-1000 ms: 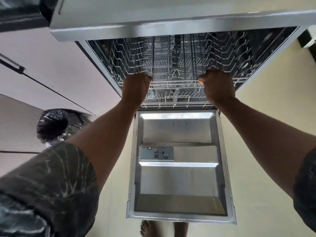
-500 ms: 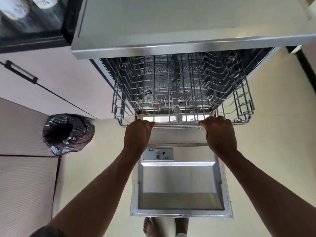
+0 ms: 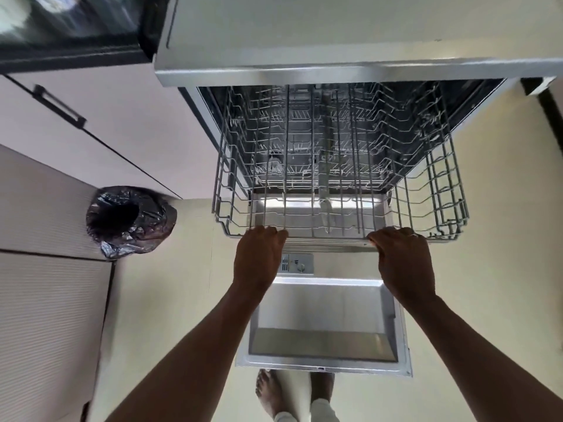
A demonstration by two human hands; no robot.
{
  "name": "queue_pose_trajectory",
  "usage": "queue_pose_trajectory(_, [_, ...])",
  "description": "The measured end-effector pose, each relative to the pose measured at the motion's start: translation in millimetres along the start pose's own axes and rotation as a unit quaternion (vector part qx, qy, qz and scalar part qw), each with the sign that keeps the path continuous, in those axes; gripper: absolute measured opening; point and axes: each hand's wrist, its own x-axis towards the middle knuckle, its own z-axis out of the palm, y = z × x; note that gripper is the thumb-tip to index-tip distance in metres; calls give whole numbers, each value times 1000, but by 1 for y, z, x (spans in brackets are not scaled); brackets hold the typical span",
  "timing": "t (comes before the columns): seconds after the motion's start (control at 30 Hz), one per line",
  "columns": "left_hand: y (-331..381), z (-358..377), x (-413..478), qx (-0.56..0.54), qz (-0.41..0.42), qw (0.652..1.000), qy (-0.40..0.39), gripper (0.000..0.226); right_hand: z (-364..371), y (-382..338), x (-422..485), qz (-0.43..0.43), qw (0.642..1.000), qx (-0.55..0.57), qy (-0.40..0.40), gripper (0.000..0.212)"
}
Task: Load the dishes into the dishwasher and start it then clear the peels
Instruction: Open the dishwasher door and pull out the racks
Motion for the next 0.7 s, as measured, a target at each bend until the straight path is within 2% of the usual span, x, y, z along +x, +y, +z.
queue_pose_trajectory(0.03, [0, 1, -2, 9, 4, 1000, -3, 22, 0, 0, -2, 4, 1000, 7, 3, 30])
queue_pose_trajectory(0.1, [1, 2, -5, 12, 5, 1000, -6, 24, 0, -2, -5, 8, 1000, 20, 6, 26])
queue_pose_trajectory(0.23, [-1, 9, -8, 0, 11, 999, 37, 24, 1, -2, -11, 3, 999, 37, 15, 15])
queue_pose_trajectory(0.4, [-7, 17, -10, -49, 20, 996, 71, 19, 3, -6, -14, 6, 998, 49, 40, 15])
queue_pose_trajectory(0.57, [-10, 20, -11, -70, 24, 992, 101, 14, 0, -18, -33, 43, 993, 90, 69, 32])
queue_pose_trajectory(0.63, [-12, 22, -12, -84, 25, 990, 108, 14, -1, -27, -54, 60, 988, 112, 88, 29])
queue_pose_trajectory(0.7, [-12, 24, -14, -98, 28, 988, 119, 14, 15, -28, -80, 64, 986, 139, 67, 21])
